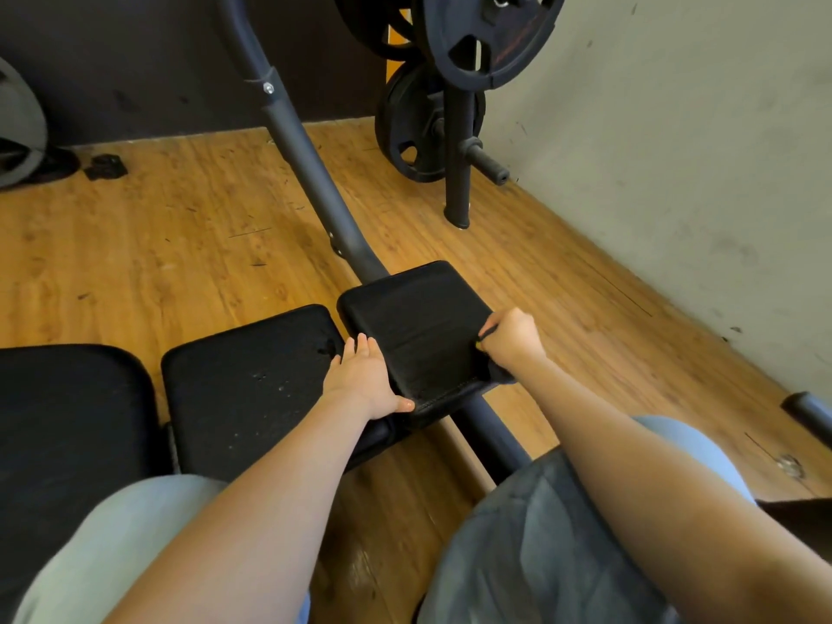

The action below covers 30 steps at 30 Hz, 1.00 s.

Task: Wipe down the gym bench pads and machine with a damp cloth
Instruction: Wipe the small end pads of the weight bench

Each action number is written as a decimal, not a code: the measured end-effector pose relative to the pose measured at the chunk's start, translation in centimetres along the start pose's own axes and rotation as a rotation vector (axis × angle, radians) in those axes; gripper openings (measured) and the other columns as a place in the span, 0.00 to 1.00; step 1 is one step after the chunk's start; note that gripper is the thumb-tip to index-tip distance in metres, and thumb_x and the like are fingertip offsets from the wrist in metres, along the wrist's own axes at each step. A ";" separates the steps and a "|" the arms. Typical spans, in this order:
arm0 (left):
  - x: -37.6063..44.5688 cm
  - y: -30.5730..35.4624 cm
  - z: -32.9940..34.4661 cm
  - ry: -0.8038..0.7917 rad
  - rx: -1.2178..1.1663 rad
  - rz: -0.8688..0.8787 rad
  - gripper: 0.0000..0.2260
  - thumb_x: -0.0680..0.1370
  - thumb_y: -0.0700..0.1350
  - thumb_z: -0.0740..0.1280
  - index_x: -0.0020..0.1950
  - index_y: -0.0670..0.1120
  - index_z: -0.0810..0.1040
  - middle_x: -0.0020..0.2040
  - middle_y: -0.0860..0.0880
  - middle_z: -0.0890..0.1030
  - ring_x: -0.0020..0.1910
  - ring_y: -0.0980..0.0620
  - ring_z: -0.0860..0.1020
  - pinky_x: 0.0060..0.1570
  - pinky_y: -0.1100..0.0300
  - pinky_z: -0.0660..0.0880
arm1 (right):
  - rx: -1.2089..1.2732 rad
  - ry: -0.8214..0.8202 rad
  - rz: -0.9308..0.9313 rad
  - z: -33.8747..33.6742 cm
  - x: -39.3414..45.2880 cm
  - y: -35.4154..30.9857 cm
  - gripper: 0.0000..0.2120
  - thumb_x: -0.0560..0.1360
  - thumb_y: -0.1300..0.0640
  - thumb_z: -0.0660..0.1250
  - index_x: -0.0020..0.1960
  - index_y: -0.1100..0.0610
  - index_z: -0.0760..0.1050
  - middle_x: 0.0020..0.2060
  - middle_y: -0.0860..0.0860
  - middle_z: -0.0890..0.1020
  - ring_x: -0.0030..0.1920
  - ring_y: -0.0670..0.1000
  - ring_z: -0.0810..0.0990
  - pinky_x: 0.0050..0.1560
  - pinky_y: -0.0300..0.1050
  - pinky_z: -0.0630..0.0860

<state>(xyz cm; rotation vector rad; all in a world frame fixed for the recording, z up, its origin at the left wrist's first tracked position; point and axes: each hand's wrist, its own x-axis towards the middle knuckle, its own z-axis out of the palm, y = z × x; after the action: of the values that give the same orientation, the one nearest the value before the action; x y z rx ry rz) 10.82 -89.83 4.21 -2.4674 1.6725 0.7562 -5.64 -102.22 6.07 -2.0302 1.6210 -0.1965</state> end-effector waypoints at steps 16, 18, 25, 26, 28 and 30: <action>0.2 0.0 0.2 0.008 0.011 0.002 0.51 0.72 0.63 0.69 0.77 0.39 0.40 0.78 0.42 0.42 0.77 0.44 0.43 0.75 0.48 0.49 | -0.108 -0.008 0.084 -1.5 0.7 0.7 0.08 0.74 0.64 0.63 0.48 0.65 0.79 0.43 0.59 0.81 0.42 0.56 0.78 0.39 0.47 0.76; 0.3 -0.1 0.3 0.010 0.012 0.000 0.51 0.72 0.63 0.69 0.77 0.39 0.40 0.78 0.42 0.43 0.77 0.44 0.43 0.75 0.48 0.49 | -0.125 0.027 0.081 -0.9 0.1 0.4 0.07 0.75 0.64 0.61 0.47 0.63 0.78 0.40 0.57 0.79 0.38 0.55 0.77 0.35 0.45 0.73; 0.5 0.1 0.0 0.042 -0.025 -0.050 0.56 0.68 0.62 0.73 0.76 0.37 0.40 0.78 0.40 0.44 0.77 0.44 0.42 0.74 0.50 0.50 | -0.136 -0.365 -0.381 4.0 -4.1 -5.0 0.07 0.73 0.60 0.70 0.50 0.57 0.79 0.49 0.51 0.80 0.50 0.49 0.78 0.52 0.42 0.75; 0.6 0.1 -0.1 0.036 -0.016 -0.047 0.56 0.68 0.62 0.73 0.76 0.37 0.40 0.78 0.40 0.44 0.77 0.43 0.43 0.74 0.50 0.49 | -0.119 -0.321 -0.340 4.3 -3.7 -5.1 0.06 0.73 0.60 0.69 0.50 0.57 0.79 0.49 0.52 0.80 0.50 0.50 0.79 0.52 0.44 0.76; 0.8 -0.1 -0.1 0.022 0.003 -0.033 0.55 0.68 0.63 0.72 0.76 0.37 0.40 0.78 0.40 0.45 0.77 0.43 0.44 0.74 0.50 0.49 | -0.051 -0.153 -0.201 3.8 -1.7 -4.2 0.04 0.73 0.62 0.68 0.46 0.56 0.78 0.46 0.52 0.80 0.46 0.51 0.79 0.48 0.44 0.77; 0.8 -0.2 0.0 0.015 0.014 -0.028 0.55 0.69 0.64 0.71 0.77 0.37 0.40 0.78 0.40 0.44 0.77 0.43 0.44 0.74 0.49 0.49 | -0.048 0.002 -0.048 2.3 0.8 -2.6 0.05 0.72 0.66 0.65 0.42 0.59 0.77 0.43 0.55 0.80 0.42 0.54 0.79 0.45 0.48 0.79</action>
<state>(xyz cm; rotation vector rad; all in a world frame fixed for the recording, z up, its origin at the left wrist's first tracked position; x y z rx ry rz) 11.23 -90.45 3.83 -2.4878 1.6395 0.7220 -2.19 -101.87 5.18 -2.1076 1.5935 -0.1791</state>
